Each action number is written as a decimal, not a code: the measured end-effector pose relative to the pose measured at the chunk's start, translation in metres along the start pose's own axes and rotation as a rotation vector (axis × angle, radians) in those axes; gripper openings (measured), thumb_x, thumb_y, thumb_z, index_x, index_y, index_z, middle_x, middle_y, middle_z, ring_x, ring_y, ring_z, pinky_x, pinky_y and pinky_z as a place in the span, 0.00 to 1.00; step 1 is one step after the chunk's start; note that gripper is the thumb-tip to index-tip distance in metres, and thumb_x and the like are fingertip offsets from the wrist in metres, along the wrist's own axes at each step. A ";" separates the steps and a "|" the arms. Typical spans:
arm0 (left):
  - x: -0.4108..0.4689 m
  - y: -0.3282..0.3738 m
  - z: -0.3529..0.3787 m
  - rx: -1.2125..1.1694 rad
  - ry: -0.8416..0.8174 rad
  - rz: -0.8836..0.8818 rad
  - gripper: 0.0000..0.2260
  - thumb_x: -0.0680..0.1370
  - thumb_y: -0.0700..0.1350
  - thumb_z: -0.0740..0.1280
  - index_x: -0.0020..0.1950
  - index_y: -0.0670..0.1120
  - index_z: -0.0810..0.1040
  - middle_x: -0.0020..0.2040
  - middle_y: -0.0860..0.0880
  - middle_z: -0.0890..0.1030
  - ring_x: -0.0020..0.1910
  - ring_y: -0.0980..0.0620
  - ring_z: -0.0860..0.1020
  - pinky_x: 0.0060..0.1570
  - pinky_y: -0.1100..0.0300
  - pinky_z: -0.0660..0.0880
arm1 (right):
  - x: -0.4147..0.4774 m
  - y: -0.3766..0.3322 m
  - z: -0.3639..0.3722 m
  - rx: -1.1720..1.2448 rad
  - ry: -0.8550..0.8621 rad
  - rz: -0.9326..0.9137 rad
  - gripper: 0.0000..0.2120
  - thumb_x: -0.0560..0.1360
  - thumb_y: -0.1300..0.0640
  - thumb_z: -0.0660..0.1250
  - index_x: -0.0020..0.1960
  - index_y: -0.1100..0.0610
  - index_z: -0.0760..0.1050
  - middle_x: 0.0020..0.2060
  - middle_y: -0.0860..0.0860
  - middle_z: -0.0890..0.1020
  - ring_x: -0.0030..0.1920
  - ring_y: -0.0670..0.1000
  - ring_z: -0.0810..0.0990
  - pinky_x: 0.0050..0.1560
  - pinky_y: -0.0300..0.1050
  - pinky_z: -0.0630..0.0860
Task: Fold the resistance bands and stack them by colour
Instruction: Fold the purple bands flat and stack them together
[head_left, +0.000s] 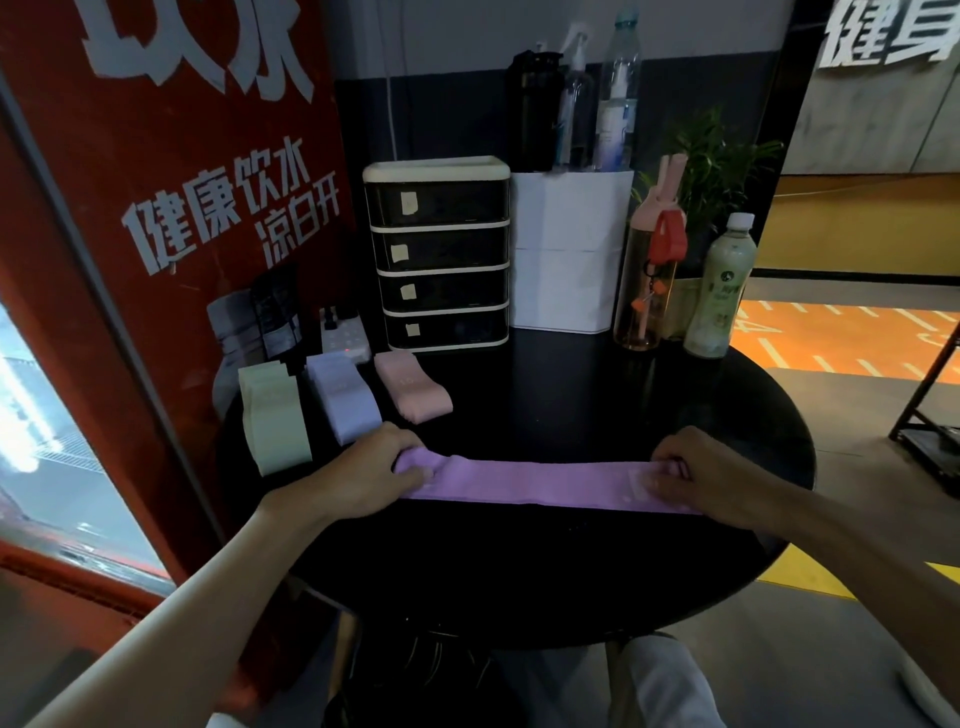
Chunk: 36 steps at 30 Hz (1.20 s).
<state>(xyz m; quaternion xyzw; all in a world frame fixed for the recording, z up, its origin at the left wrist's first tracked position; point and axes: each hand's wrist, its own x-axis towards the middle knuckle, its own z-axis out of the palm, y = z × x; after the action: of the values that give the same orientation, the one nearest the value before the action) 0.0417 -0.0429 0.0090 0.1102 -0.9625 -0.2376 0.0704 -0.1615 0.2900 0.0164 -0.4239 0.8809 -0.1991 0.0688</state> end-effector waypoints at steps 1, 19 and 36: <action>0.000 0.000 0.001 -0.015 0.012 0.007 0.06 0.78 0.48 0.70 0.53 0.49 0.77 0.51 0.49 0.75 0.49 0.55 0.74 0.46 0.66 0.69 | -0.002 -0.002 -0.001 0.007 0.004 -0.006 0.04 0.76 0.53 0.70 0.43 0.52 0.78 0.40 0.49 0.78 0.39 0.46 0.77 0.37 0.36 0.73; -0.011 0.001 0.007 -0.214 0.197 0.046 0.04 0.80 0.43 0.68 0.50 0.52 0.76 0.47 0.53 0.79 0.47 0.60 0.76 0.46 0.67 0.70 | -0.012 -0.013 -0.002 0.011 0.066 -0.019 0.05 0.79 0.61 0.62 0.49 0.54 0.75 0.45 0.49 0.78 0.44 0.44 0.76 0.39 0.36 0.70; -0.023 -0.007 0.017 -0.081 0.147 0.120 0.11 0.78 0.64 0.55 0.46 0.58 0.68 0.41 0.53 0.74 0.42 0.52 0.74 0.44 0.52 0.70 | -0.015 0.002 0.000 -0.039 0.131 -0.146 0.05 0.79 0.59 0.63 0.54 0.54 0.74 0.47 0.48 0.77 0.47 0.44 0.76 0.48 0.43 0.74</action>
<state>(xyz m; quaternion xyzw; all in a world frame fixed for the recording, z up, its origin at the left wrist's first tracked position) 0.0621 -0.0362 -0.0109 0.0663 -0.9492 -0.2630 0.1593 -0.1539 0.3031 0.0150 -0.4743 0.8540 -0.2137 -0.0118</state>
